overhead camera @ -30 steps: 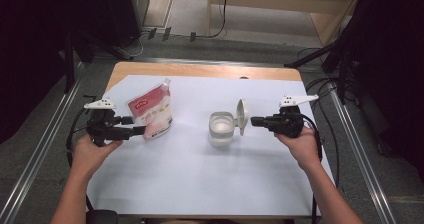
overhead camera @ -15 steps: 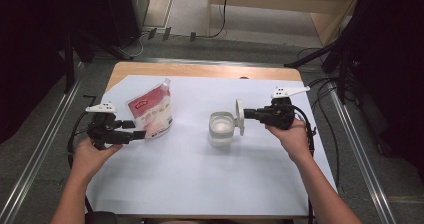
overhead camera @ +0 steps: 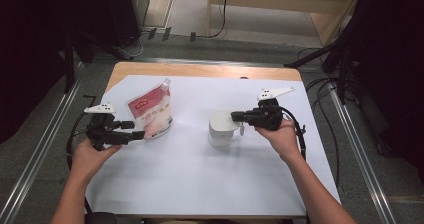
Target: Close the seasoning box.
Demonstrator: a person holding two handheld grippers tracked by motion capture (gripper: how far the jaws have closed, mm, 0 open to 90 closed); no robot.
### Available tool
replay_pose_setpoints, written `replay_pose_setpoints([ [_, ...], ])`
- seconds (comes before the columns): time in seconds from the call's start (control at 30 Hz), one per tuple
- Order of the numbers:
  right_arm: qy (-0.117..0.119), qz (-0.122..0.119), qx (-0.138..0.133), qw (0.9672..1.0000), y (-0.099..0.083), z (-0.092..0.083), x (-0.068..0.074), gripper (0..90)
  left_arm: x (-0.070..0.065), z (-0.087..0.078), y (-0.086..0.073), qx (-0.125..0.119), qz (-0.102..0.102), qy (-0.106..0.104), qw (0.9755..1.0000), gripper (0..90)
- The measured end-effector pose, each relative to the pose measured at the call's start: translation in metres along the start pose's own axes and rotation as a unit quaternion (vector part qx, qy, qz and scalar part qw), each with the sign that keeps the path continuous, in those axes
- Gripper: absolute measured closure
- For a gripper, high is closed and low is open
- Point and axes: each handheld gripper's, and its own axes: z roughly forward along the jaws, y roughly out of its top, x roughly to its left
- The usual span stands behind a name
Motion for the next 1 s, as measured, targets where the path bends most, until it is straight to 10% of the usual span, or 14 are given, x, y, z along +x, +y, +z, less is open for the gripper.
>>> replay_pose_setpoints([
  [0.17,-0.012,-0.013,-0.003,0.9998,0.000,-0.005,0.001,68.9,-0.001,0.001,0.001,0.001,0.002,0.003,1.0000,32.6],
  [1.0,-0.088,-0.007,-0.024,0.9958,-0.021,-0.040,-0.012,44.0,-0.006,0.005,0.002,0.014,0.015,0.011,0.9997,30.7],
])
